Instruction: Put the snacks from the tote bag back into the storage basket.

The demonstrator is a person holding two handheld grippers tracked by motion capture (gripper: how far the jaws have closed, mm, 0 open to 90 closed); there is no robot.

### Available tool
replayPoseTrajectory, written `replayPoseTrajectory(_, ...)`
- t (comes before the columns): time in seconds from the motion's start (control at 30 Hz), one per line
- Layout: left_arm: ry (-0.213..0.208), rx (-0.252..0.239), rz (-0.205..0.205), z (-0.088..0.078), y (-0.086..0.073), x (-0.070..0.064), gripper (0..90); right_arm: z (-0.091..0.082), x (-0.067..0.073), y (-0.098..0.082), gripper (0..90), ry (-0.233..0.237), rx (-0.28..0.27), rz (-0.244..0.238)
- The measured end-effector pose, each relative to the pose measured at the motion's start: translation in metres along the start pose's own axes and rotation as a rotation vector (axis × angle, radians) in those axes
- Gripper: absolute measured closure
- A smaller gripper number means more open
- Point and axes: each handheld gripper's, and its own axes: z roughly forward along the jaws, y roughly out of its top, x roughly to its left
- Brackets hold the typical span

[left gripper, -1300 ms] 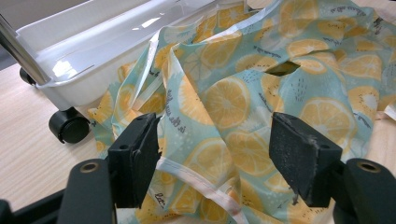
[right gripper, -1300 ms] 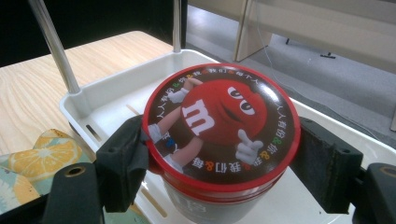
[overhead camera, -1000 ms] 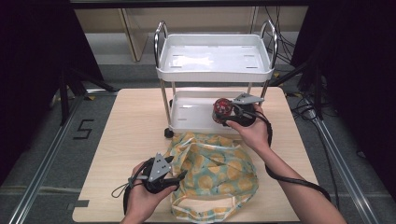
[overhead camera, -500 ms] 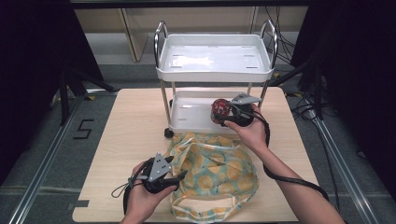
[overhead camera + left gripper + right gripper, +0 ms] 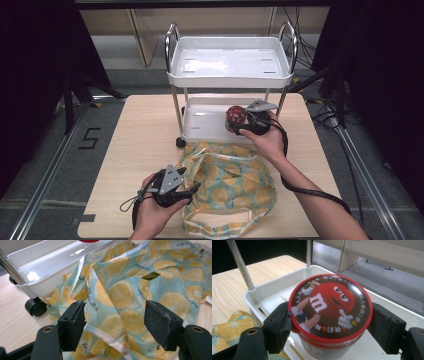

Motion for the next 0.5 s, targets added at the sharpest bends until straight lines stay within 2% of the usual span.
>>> replayPoseTrajectory(0.1,0.0,0.001,0.024,0.0,0.0005,0.0012,32.7,0.0002,0.0012,0.0,26.2,-0.006,0.006,0.006)
replayPoseTrajectory(0.13,0.0,0.001,0.024,0.0,0.0005,0.0011,32.7,-0.0004,0.0009,0.0002,26.1,0.018,0.004,0.004)
replayPoseTrajectory(0.23,0.0,0.0,0.023,-0.0003,0.0005,0.0011,32.7,0.0024,0.0009,-0.0008,26.2,0.001,0.004,-0.001)
replayPoseTrajectory(0.27,0.002,0.003,0.026,-0.0005,0.0005,0.0014,32.7,0.0018,0.0024,-0.0007,26.2,0.008,0.002,0.02)
replayPoseTrajectory(0.33,0.001,-0.001,0.0,0.0,-0.0002,0.0,32.7,0.0023,0.002,-0.0006,26.2,0.01,0.002,0.015)
replayPoseTrajectory(0.37,0.0,0.001,0.001,0.0,-0.0002,-0.0001,32.7,0.0021,0.003,-0.0005,26.2,0.01,0.004,0.023)
replayPoseTrajectory(0.4,0.0,0.001,0.024,-0.0001,0.0003,0.0012,32.7,0.002,0.0027,-0.0003,26.1,0.014,0.003,0.022)
replayPoseTrajectory(0.47,0.002,0.002,0.025,-0.0002,0.0005,0.001,32.7,0.0011,0.0046,0.0001,26.2,0.022,0.011,0.036)
replayPoseTrajectory(0.5,0.003,0.003,0.024,-0.0002,0.0005,0.0008,32.7,0.0027,0.0039,-0.0002,26.2,0.018,0.001,0.018)
